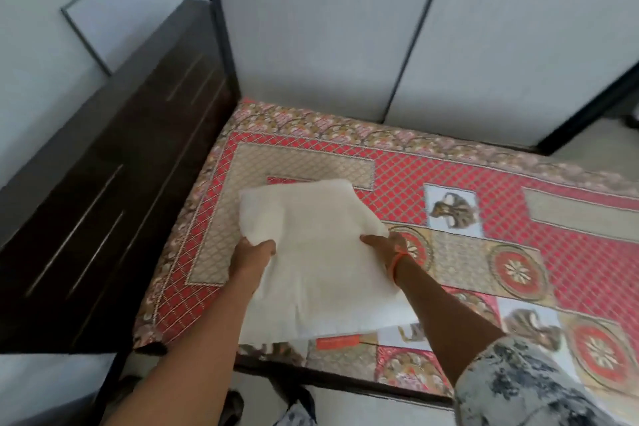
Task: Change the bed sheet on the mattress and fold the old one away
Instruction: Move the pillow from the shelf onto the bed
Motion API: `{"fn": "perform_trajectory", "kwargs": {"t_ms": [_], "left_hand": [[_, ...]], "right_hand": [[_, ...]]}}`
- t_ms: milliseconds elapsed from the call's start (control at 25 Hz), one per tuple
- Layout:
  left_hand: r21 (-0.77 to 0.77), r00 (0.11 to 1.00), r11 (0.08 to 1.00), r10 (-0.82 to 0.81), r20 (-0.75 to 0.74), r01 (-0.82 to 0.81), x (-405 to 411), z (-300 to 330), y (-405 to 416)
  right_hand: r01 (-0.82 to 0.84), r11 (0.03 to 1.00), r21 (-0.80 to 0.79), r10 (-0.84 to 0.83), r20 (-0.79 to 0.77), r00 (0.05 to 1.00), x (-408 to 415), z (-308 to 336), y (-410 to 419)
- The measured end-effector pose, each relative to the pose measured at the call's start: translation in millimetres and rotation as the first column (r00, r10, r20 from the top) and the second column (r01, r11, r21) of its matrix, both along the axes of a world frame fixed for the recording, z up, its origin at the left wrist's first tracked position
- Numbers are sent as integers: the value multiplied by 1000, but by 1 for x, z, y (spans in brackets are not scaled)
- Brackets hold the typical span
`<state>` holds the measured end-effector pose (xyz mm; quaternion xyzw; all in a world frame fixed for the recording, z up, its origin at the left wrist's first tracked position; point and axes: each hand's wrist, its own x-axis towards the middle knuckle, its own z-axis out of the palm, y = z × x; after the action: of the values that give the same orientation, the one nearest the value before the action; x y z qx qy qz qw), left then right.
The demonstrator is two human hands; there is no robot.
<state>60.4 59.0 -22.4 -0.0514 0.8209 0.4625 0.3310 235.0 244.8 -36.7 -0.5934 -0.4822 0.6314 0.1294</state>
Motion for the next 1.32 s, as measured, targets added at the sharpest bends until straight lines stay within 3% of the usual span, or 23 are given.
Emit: {"fn": "perform_trajectory", "kwargs": {"t_ms": [280,440,600,720,800,920,1120,1320], "left_hand": [[70,911,928,-343,-230,367,245,70,106],[191,832,820,-483,-274,539,412,100,188],[262,755,712,-576,-314,651,570,121,269],[307,640,563,-695,-326,768,697,132,332],[327,550,454,-768,-329,829,797,139,379],[367,479,355,-810,-339,860,891,156,423],[410,277,115,-890,-361,905,1104,192,498],[416,146,-44,-898,-415,908,1299,198,529]], "right_hand": [[332,935,126,-311,-159,937,306,67,43],[591,766,255,-552,-210,807,496,113,66],[711,635,303,-675,-229,701,666,126,98],[800,478,363,-786,-230,574,791,139,118],[866,325,381,-858,-266,439,883,152,130],[880,263,396,-881,-272,386,966,174,141],[893,-8,451,-929,-334,160,1150,212,160],[856,-151,494,-925,-376,54,1321,220,160]]}}
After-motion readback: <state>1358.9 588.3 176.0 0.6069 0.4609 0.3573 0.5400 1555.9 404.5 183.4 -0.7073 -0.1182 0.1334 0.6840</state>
